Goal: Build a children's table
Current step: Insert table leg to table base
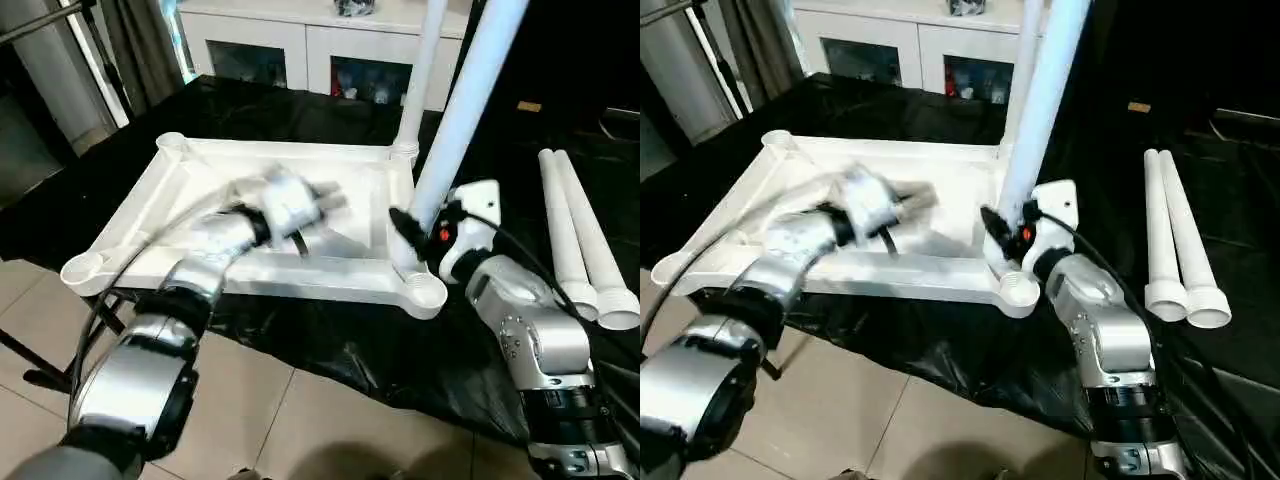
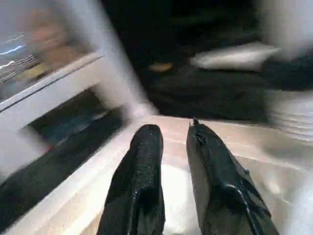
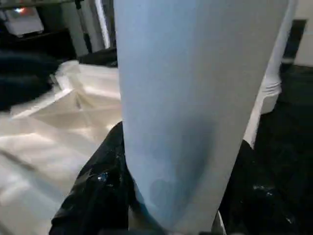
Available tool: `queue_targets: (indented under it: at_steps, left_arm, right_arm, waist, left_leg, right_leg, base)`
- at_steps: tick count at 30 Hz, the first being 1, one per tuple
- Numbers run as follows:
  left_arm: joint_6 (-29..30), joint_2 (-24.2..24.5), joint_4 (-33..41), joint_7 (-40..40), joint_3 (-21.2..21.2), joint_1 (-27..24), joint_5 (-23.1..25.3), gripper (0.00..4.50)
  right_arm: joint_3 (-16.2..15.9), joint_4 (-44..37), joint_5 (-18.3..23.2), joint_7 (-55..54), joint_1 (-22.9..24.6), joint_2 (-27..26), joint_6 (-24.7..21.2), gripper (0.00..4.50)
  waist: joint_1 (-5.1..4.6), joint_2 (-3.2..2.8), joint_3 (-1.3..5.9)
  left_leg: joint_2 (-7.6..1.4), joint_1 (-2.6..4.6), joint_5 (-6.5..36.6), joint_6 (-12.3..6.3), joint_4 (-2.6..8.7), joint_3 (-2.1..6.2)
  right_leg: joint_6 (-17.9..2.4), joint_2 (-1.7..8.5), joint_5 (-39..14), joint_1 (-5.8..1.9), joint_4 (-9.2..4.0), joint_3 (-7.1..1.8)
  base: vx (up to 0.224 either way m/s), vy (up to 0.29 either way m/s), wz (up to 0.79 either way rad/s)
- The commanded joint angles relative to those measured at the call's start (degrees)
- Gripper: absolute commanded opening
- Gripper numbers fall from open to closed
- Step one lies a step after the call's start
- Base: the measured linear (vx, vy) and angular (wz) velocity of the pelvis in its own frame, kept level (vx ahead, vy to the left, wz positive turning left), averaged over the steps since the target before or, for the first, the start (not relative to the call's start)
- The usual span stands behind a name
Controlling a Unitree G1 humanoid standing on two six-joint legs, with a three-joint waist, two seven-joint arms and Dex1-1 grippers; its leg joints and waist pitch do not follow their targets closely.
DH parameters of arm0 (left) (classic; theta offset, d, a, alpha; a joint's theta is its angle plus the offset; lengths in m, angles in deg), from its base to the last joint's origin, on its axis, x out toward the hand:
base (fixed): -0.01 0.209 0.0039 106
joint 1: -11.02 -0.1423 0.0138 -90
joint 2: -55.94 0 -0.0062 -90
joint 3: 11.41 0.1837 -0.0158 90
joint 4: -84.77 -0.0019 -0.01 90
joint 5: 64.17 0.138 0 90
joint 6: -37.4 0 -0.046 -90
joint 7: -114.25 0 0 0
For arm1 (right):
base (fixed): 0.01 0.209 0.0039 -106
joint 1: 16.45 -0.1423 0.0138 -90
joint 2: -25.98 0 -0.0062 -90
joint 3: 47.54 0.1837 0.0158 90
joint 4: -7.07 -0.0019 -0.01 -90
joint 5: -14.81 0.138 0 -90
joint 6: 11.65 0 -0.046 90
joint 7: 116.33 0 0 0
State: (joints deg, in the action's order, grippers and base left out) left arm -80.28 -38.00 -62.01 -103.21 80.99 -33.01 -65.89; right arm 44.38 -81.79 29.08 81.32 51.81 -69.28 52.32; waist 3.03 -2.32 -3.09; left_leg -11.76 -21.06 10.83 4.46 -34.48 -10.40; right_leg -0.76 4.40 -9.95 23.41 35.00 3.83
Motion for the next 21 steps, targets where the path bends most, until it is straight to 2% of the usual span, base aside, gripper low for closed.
queue_targets:
  at_steps: [1, 2, 3, 4, 5, 6, 7, 8, 9, 10, 11, 12, 13, 14, 15, 16, 17, 18, 19, 20, 21]
  left_arm:
    - [6.14, -0.06, 5.21, 7.75, -3.12, -4.12, -1.08, 1.03]
    - [6.4, 0.11, 7.83, 11.21, -4.3, -6.58, -0.81, 1.03]
    - [6.42, 0.12, 8.03, 11.47, -4.39, -6.77, -0.79, 1.03]
    - [9.15, 0.11, 12.25, 15.32, -6.43, -10.07, -0.39, 1.03]
    - [10.16, -0.35, 16.84, 17.65, -8.39, -13.28, -1.1, 1.03]
    - [10.16, -0.35, 16.84, 17.65, -8.39, -13.28, -1.1, 1.03]
    - [10.67, -0.75, 19.66, 18.5, -9.62, -15.15, -1.88, 1.03]
    - [10.67, -0.75, 19.66, 18.5, -9.62, -15.15, -1.88, 1.03]
    - [10.35, -1.06, 22.66, 19.88, -10.76, -16.98, -1.06, 1.03]
    - [10.07, -0.51, 24.48, 21.35, -10.75, -17.99, 2.47, 1.03]
    - [10.07, -0.51, 24.48, 21.35, -10.75, -17.99, 2.47, 1.03]
    - [10.62, 0.07, 26.68, 23.11, -10.28, -18.92, 5.64, 1.03]
    - [11.86, 0.12, 27.83, 24.08, -10.19, -19.26, 6.26, 1.03]
    - [11.88, 0.12, 27.84, 24.09, -10.18, -19.27, 6.26, 1.03]
    - [12.93, 0.06, 28.71, 24.42, -10.03, -19.49, 6.0, 1.03]
    - [14.73, -0.03, 30.18, 24.97, -9.77, -19.87, 5.56, 1.03]
    - [15.34, -0.22, 30.73, 24.73, -9.51, -20.06, 4.88, 1.03]
    - [19.24, -0.79, 34.37, 24.06, -7.85, -21.44, 3.07, 1.03]
    - [19.24, -0.79, 34.37, 24.06, -7.85, -21.44, 3.07, 1.03]
    - [20.55, -0.84, 35.44, 23.92, -7.22, -21.89, 3.1, 1.03]
    - [22.35, -1.14, 36.78, 23.69, -6.18, -22.37, 3.12, 1.03]
  right_arm:
    - [-0.08, -1.88, -2.95, -2.87, 0.62, -0.5, 2.63, 1.9]
    - [-0.61, -2.22, -4.16, -3.7, 0.97, -0.56, 3.69, 1.9]
    - [-0.64, -2.25, -4.25, -3.76, 0.99, -0.57, 3.77, 1.9]
    - [-1.23, -2.73, -5.56, -4.62, 1.82, -0.78, 5.08, 1.9]
    - [-0.77, -2.8, -5.48, -5.71, 2.65, -1.64, 5.05, 1.9]
    - [-0.77, -2.8, -5.48, -5.71, 2.65, -1.64, 5.05, 1.9]
    - [-0.31, -2.79, -5.13, -6.35, 3.18, -2.26, 4.73, 1.9]
    - [-0.31, -2.79, -5.13, -6.35, 3.18, -2.26, 4.73, 1.9]
    - [0.87, -2.5, -4.12, -7.16, 4.12, -3.42, 4.9, 1.9]
    - [2.22, -2.49, -2.91, -7.91, 4.97, -4.52, 4.99, 1.9]
    - [2.22, -2.49, -2.91, -7.91, 4.97, -4.52, 4.99, 1.9]
    - [3.21, -2.8, -2.16, -8.86, 5.68, -5.34, 5.18, 1.9]
    - [4.07, -3.24, -1.55, -9.65, 6.29, -5.89, 5.14, 1.9]
    - [4.08, -3.25, -1.54, -9.66, 6.3, -5.9, 5.14, 1.9]
    - [4.22, -3.43, -1.67, -10.01, 6.51, -6.0, 5.3, 1.9]
    - [4.46, -3.74, -1.88, -10.61, 6.86, -6.17, 5.57, 1.9]
    - [4.77, -3.98, -1.81, -11.05, 7.06, -6.41, 5.62, 1.9]
    - [5.67, -4.72, -2.21, -12.98, 7.83, -7.16, 6.04, 1.9]
    - [5.67, -4.72, -2.21, -12.98, 7.83, -7.16, 6.04, 1.9]
    - [5.64, -4.73, -2.72, -13.4, 7.96, -7.16, 6.64, 1.9]
    - [6.0, -4.56, -2.88, -13.9, 7.81, -7.25, 6.98, 1.9]
  waist:
    - [0.03, 1.51, 4.19]
    - [-0.06, 1.5, 4.13]
    - [-0.12, 1.24, 4.22]
    - [-0.16, 1.17, 4.21]
    - [-0.19, 1.95, 4.33]
    - [0.04, 1.74, 4.12]
    - [0.58, 1.8, 4.27]
    - [1.15, 1.87, 4.35]
    - [1.89, 2.09, 4.35]
    - [2.33, 3.43, 3.74]
    - [3.44, 3.07, 2.97]
    - [2.12, 2.05, 3.07]
    - [0.84, 0.45, 3.86]
    - [0.26, 0.02, 4.07]
    - [0.23, -0.75, 3.98]
    - [0.73, -1.35, 4.32]
    - [1.46, -1.19, 5.22]
    - [1.22, -1.11, 5.11]
    - [1.18, -0.64, 5.32]
    - [0.2, 1.73, 5.73]
    - [1.66, 5.27, 6.88]
  left_leg:
    - [-0.87, 0.38, 7.61, -2.97, 3.65, 0.11]
    - [-0.98, 0.22, 7.58, -2.84, 3.73, 0.22]
    - [-0.99, 0.29, 7.49, -2.73, 3.71, 0.24]
    - [-0.88, 0.4, 7.66, -2.8, 3.69, 0.15]
    - [-1.17, 0.01, 7.41, -3.27, 3.59, 0.06]
    - [-0.57, -0.16, 7.37, -5.12, 3.36, -0.28]
    - [-0.24, -0.19, 7.02, -7.45, 2.51, -0.38]
    - [-0.39, -0.48, 6.32, -8.61, 1.89, -0.03]
    - [-0.47, 1.88, 8.15, -6.54, -0.96, -1.39]
    - [0.11, 0.79, 11.21, -5.43, -2.44, -0.64]
    - [-0.8, 0.07, 10.51, -1.65, -1.35, 1.41]
    - [-1.3, 3.03, 12.01, 2.74, 2.06, -0.68]
    - [-3.26, 6.44, 12.56, 7.74, 3.26, -0.71]
    - [-5.19, 7.1, 12.12, 9.36, 4.32, -0.26]
    - [-10.89, 6.0, 6.09, 9.17, 7.22, 0.6]
    - [-13.52, 5.01, 1.01, 9.2, 8.26, 0.82]
    - [-16.19, 4.8, -7.39, 5.88, 7.55, 0.2]
    - [-14.41, 4.24, -6.1, -3.74, 6.86, 2.9]
    - [-13.37, 5.43, -4.44, -7.71, 5.5, 2.77]
    - [-7.81, 3.56, -2.42, -15.02, 1.86, 0.83]
    - [5.18, -5.25, 9.32, -15.25, -7.45, -2.12]
  right_leg:
    - [-11.92, 3.08, -11.08, -3.24, -3.93, -2.4]
    - [-11.45, 3.15, -11.16, -3.24, -3.91, -2.4]
    - [-10.89, 3.06, -10.86, -3.17, -3.91, -2.43]
    - [-10.51, 2.94, -11.1, -3.04, -4.05, -2.43]
    - [-10.91, 3.79, -9.78, -3.54, -3.63, -2.78]
    - [-10.67, 4.53, -12.34, -3.45, -4.37, -3.23]
    - [-10.75, 6.22, -14.16, -3.84, -5.1, -4.42]
    - [-11.19, 7.66, -14.59, -4.31, -5.53, -5.17]
    - [-10.55, 7.69, -20.39, -2.17, -7.48, -9.62]
    - [-10.75, 8.65, -25.08, -3.29, -7.97, -12.02]
    - [-11.31, 6.77, -27.01, -3.57, -7.48, -13.41]
    - [-8.3, -0.96, -21.96, 0.78, -5.37, -9.9]
    - [-4.84, -4.53, -12.99, 3.75, -3.43, -6.35]
    - [-4.57, -4.75, -9.19, 4.06, -2.07, -4.88]
    - [-4.18, -2.91, -2.72, 4.41, 0.34, -2.19]
    - [-4.24, -1.72, 0.85, 4.45, 2.23, -0.74]
    - [-4.61, -0.08, 3.41, 5.1, 4.97, 1.37]
    - [-3.94, 1.86, -0.12, 3.98, 5.44, 0.72]
    - [-5.48, 2.81, -0.32, 4.85, 4.99, 0.05]
    - [-11.64, 3.62, 6.77, 2.48, 2.62, -1.36]
    - [-14.72, 4.88, 20.47, -5.77, -1.53, -4.84]
  base:
    - [0.0, 0.0, 0.0]
    - [0.0, 0.0, 0.0]
    - [0.0, 0.0, 0.0]
    - [0.0, 0.0, 0.0]
    - [0.0, 0.0, 0.0]
    - [0.0, 0.0, 0.0]
    - [0.0, 0.0, 0.0]
    - [0.0, 0.0, 0.0]
    - [-0.018, 0.051, -0.09]
    - [-0.018, 0.051, -0.09]
    - [-0.013, 0.09, -0.34]
    - [-0.025, 0.1, -0.41]
    - [-0.025, 0.1, -0.41]
    - [-0.058, 0.083, -0.32]
    - [-0.057, 0.057, -0.35]
    - [-0.057, 0.057, -0.35]
    - [-0.031, 0.004, -0.44]
    - [-0.016, -0.079, -0.23]
    - [-0.016, -0.079, -0.23]
    - [-0.004, -0.139, -0.09]
    - [-0.002, -0.143, -0.06]
